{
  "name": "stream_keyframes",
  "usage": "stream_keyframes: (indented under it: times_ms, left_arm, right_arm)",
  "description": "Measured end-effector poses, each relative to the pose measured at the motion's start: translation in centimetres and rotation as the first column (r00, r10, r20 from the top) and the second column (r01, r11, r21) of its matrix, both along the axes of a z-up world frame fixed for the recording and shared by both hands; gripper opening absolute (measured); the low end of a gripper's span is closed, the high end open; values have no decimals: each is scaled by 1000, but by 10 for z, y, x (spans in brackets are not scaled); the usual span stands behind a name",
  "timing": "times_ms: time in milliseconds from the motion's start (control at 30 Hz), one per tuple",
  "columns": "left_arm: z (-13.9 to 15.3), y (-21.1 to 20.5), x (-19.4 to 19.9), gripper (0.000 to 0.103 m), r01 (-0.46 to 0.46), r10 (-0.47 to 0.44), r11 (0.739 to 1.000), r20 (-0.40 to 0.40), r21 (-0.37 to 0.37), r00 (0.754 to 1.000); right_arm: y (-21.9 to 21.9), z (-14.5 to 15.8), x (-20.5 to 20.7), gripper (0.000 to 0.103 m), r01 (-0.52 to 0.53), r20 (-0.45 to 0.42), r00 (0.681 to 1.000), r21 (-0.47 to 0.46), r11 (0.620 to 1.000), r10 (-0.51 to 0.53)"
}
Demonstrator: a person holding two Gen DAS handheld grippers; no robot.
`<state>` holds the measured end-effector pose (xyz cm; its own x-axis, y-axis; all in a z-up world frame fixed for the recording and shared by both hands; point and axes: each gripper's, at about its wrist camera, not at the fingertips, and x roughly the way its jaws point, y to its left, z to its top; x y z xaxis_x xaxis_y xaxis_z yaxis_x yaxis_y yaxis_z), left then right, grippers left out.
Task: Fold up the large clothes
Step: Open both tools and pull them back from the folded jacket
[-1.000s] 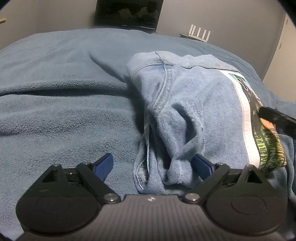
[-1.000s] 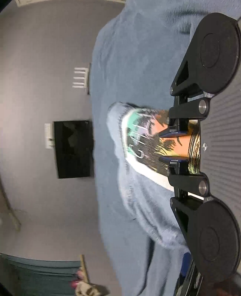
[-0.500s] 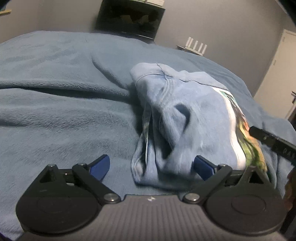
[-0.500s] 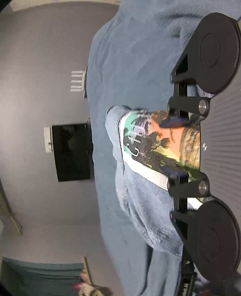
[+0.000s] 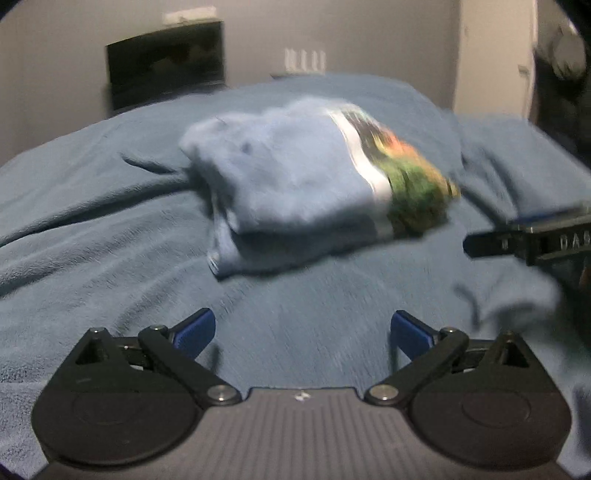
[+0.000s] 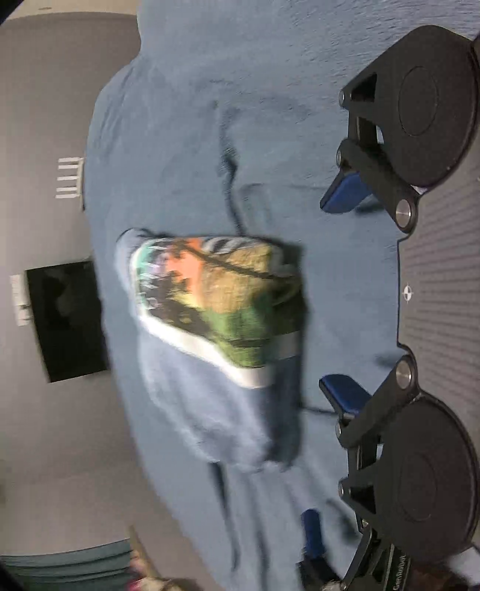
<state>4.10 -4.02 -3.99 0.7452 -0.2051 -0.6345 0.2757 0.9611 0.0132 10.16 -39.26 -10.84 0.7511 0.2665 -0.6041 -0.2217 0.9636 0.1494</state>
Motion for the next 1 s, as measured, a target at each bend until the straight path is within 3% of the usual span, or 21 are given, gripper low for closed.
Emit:
stream_keyframes:
  times_ms: [100, 267, 400, 1000]
  left_arm:
    - [-18, -4, 2, 103, 12, -10, 999, -59, 32, 998]
    - [-27, 0, 6, 103, 8, -7, 1000, -72, 6, 997]
    - [-28, 2, 8, 103, 11, -11, 1000, -84, -9, 996]
    - [-29, 3, 9, 103, 9, -12, 1000, -97, -25, 995]
  right_arm:
    - [9, -7, -5, 101, 6, -28, 1000, -62, 998, -8]
    - [17, -30, 10, 102, 3, -130, 991, -127, 992, -19]
    - [28, -38, 11, 103, -5, -140, 990, -182, 983, -21]
    - [29, -41, 10, 103, -5, -147, 989, -181, 983, -22]
